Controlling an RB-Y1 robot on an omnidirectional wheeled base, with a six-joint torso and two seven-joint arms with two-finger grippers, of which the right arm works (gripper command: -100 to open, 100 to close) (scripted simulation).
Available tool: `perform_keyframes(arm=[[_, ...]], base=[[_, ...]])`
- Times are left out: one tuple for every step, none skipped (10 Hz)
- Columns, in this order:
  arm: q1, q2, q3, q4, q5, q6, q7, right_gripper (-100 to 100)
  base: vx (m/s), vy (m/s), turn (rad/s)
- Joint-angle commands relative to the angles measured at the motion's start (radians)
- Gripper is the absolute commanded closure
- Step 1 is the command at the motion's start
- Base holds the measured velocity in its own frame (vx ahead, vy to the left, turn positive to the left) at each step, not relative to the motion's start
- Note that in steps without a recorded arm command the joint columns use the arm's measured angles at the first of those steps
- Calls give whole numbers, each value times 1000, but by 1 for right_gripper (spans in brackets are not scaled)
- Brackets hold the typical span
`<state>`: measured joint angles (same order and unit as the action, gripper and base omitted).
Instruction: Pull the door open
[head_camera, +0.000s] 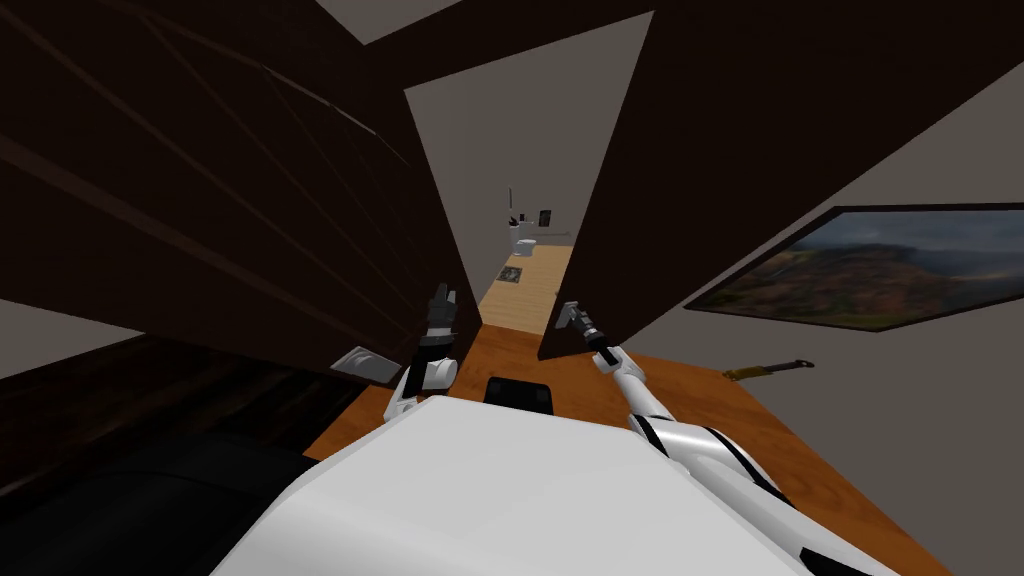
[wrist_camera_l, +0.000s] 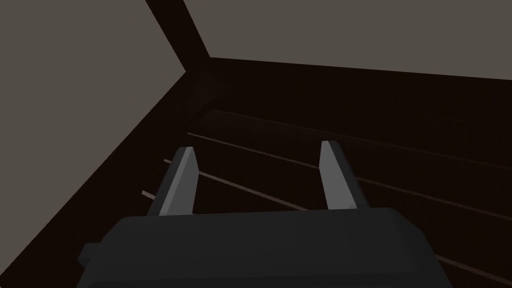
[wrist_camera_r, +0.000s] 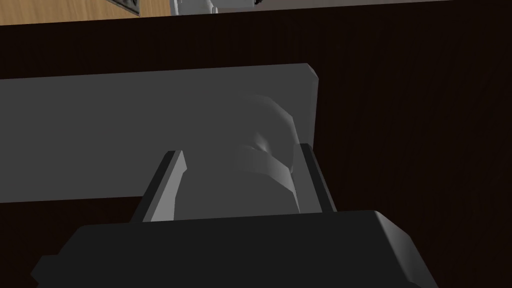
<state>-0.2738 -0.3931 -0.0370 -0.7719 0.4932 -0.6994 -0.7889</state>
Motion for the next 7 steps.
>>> perform_keyframes(arm=[[13,-14,16,-17,20,-23,-33,100],[17,-18,24,-22,29,-33,-47,100],[16,-12,22,-21,24,-24,-36,100],[33,-22,37,-36,48,-60,-66,100],[38,-26,41,-41,56,-72,-75,100],[48,-35,51,-54,73,-99,-95,100],[59,-44,61,-67,91,-126,-117,100]], base=[[-194,-150,26],[-177,-140,18],[-81,-53,7],[-88,-101,-23],[-133,-167,3],[-171,-179,7],[-191,-198,0]])
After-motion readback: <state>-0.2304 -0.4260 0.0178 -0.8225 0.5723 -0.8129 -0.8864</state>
